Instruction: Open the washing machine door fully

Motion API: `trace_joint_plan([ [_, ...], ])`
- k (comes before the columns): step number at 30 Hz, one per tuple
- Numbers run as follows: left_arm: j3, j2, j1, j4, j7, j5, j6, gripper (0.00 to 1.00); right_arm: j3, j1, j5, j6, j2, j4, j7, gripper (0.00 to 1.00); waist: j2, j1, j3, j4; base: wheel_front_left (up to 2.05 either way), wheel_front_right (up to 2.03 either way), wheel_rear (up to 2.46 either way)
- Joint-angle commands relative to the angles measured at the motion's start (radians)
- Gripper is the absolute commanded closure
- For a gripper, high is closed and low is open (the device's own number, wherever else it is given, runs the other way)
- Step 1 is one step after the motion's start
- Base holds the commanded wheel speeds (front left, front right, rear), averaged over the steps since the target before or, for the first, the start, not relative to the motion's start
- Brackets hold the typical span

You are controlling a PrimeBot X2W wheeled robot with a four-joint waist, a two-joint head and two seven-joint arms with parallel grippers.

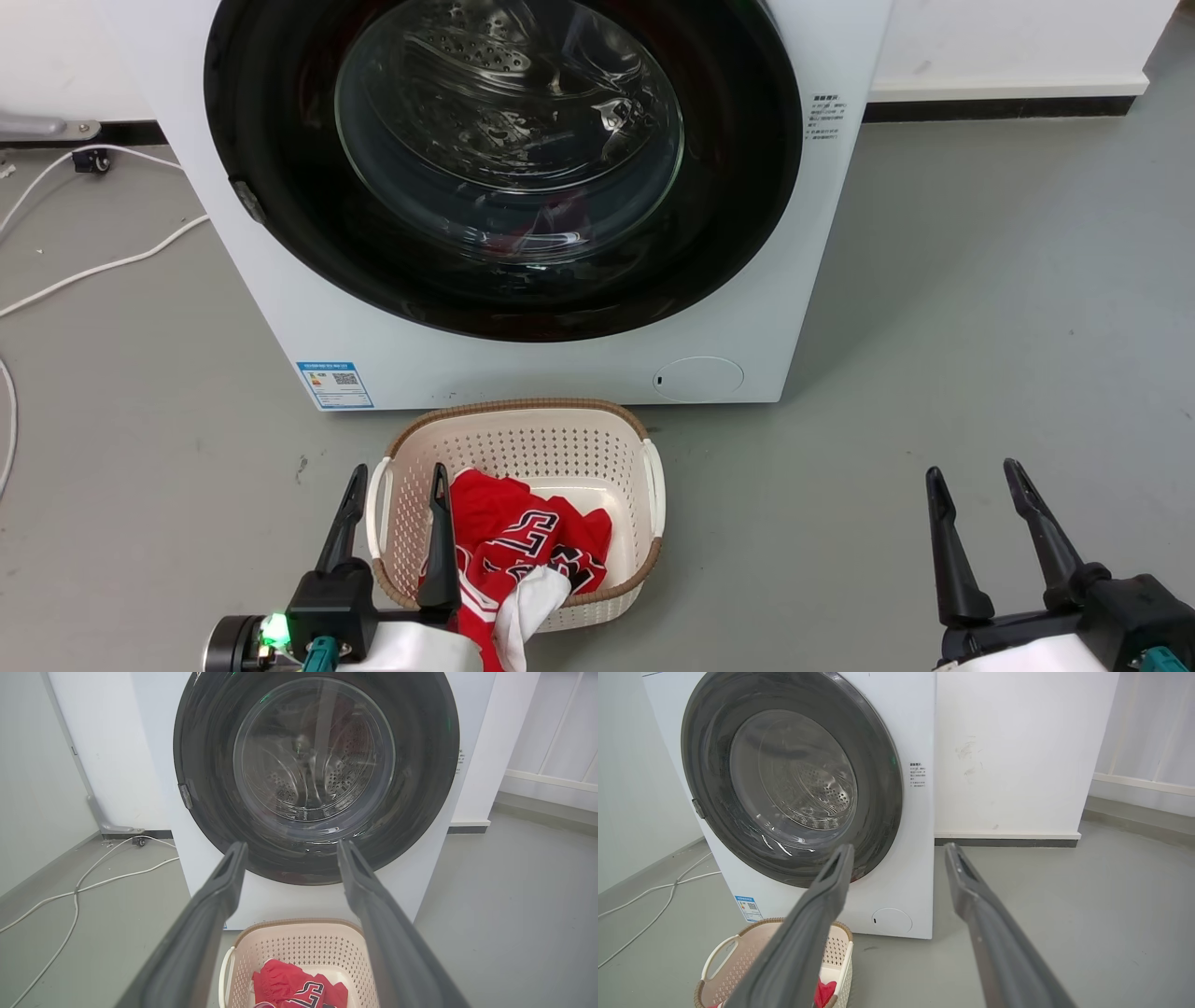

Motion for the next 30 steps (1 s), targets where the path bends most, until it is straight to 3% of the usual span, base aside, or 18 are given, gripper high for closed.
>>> trace_joint_plan([
  [1, 0.003, 0.002, 0.006, 0.002, -0.003, -0.006, 0.001, 0.00, 0.000, 0.009, 0.009, 0.000, -0.001, 0.003, -0.002, 0.00, -0.0001, 0.0000, 0.000, 0.000, 0.00, 0.00, 0.00],
  [14, 0.003, 0.002, 0.009, 0.005, -0.003, -0.007, 0.008, 0.00, 0.009, 0.007, 0.016, 0.000, -0.001, 0.000, -0.002, 0.00, -0.0001, 0.0000, -0.001, 0.000, 0.00, 0.00, 0.00],
  [15, 0.003, 0.002, 0.009, 0.005, -0.003, -0.007, 0.008, 0.00, 0.010, 0.007, 0.015, 0.000, -0.001, -0.002, -0.002, 0.56, -0.0001, 0.0000, -0.001, 0.000, 0.00, 0.00, 0.00],
  [16, 0.003, 0.002, 0.009, 0.005, -0.003, -0.007, 0.009, 0.00, 0.010, 0.005, 0.020, 0.000, -0.001, -0.006, -0.002, 1.00, -0.0001, 0.0000, -0.001, 0.000, 0.00, 0.00, 0.00],
  [18, 0.002, 0.002, 0.010, 0.006, -0.003, -0.007, 0.010, 0.00, 0.014, 0.002, 0.040, 0.000, -0.001, -0.021, -0.002, 1.00, -0.0001, 0.0000, -0.001, -0.001, 0.00, 0.00, 0.00],
  [20, 0.001, 0.002, 0.010, 0.007, -0.003, -0.007, 0.010, 0.00, 0.025, 0.000, 0.129, 0.000, -0.001, -0.039, -0.002, 1.00, -0.0001, 0.0000, 0.000, -0.001, 0.00, 0.00, 0.00],
  [25, -0.001, 0.001, 0.007, 0.008, -0.003, -0.004, 0.010, 0.00, 0.061, -0.015, 0.541, 0.000, 0.001, -0.083, -0.002, 1.00, -0.0001, 0.0000, 0.002, -0.002, 0.00, 0.00, 0.00],
  [30, -0.005, 0.001, 0.004, 0.013, -0.003, -0.002, 0.008, 0.00, 0.063, -0.015, 1.075, 0.000, -0.001, -0.077, -0.002, 1.00, -0.0001, 0.0000, 0.000, 0.002, 0.00, 0.00, 0.00],
])
